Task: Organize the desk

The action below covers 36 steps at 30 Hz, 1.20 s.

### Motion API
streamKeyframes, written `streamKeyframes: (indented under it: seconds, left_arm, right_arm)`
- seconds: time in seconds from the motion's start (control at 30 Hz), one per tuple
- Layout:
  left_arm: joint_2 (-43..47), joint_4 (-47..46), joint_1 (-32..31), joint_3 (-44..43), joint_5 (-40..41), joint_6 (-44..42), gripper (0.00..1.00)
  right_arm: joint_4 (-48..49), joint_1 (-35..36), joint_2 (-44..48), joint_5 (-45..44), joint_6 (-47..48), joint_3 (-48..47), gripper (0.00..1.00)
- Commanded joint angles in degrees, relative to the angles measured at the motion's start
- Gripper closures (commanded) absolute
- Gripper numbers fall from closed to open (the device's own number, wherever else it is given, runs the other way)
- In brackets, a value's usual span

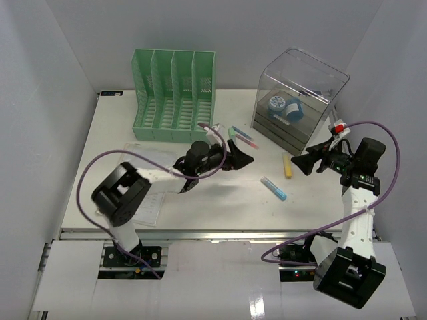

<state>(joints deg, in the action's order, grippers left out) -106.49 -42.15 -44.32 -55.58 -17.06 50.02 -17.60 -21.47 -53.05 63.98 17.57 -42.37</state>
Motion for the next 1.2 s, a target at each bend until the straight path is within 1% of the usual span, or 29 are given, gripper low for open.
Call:
streamKeyframes:
  seconds: [0.0,0.1,0.27,0.4,0.53,0.6,0.7,0.73,0.87,0.93,1.07,1.17]
  left_arm:
    - [-11.22,-7.06,0.52,-15.35,-1.43,8.52,0.21]
    - [-19.77,-6.59,0.64,-25.13,1.62,10.61,0.23]
    - [-32.06,-3.61,0.64,-42.78,4.45,13.72,0.22]
    - [-36.43,-0.92,0.64,-50.41,7.24,15.44,0.22]
    - [-39.12,0.76,0.65,-53.46,9.57,15.90,0.24]
    - [-40.03,0.85,0.72,-54.81,9.94,15.98,0.29]
    - [-41.96,1.72,0.64,-57.29,9.80,16.47,0.39]
    - [-42.34,1.89,0.64,-57.89,9.86,16.66,0.41]
    - [-43.55,2.25,0.73,-59.06,10.12,17.76,0.43]
    - [-44.31,2.49,0.89,-60.03,9.96,18.08,0.46]
    - [-45.86,3.34,1.00,-62.47,9.30,18.95,0.58]
    - [-46.39,2.51,1.11,-62.58,8.91,19.92,0.70]
  right_arm:
    - [0.00,-0.12,0.40,13.45,8.67,2.92,0.21]
    - [0.21,-0.18,0.16,13.14,10.05,3.74,0.23]
    - [1.12,-1.50,0.49,8.59,9.09,4.50,0.22]
    - [3.46,-4.27,0.51,7.65,5.31,5.10,0.22]
    - [4.58,-6.71,0.39,9.55,2.59,5.38,0.22]
    - [5.03,-7.09,0.32,9.85,1.77,5.45,0.22]
    - [5.19,-7.25,-0.18,10.18,0.92,5.39,0.22]
    - [5.21,-7.31,-0.34,10.24,0.69,5.35,0.22]
    - [5.24,-7.63,-0.27,10.36,0.16,5.28,0.22]
    - [5.63,-7.87,-0.04,10.21,-0.15,5.44,0.22]
    - [6.31,-8.25,0.07,10.10,-1.08,5.82,0.22]
    - [6.71,-8.41,0.05,9.95,-1.49,5.93,0.22]
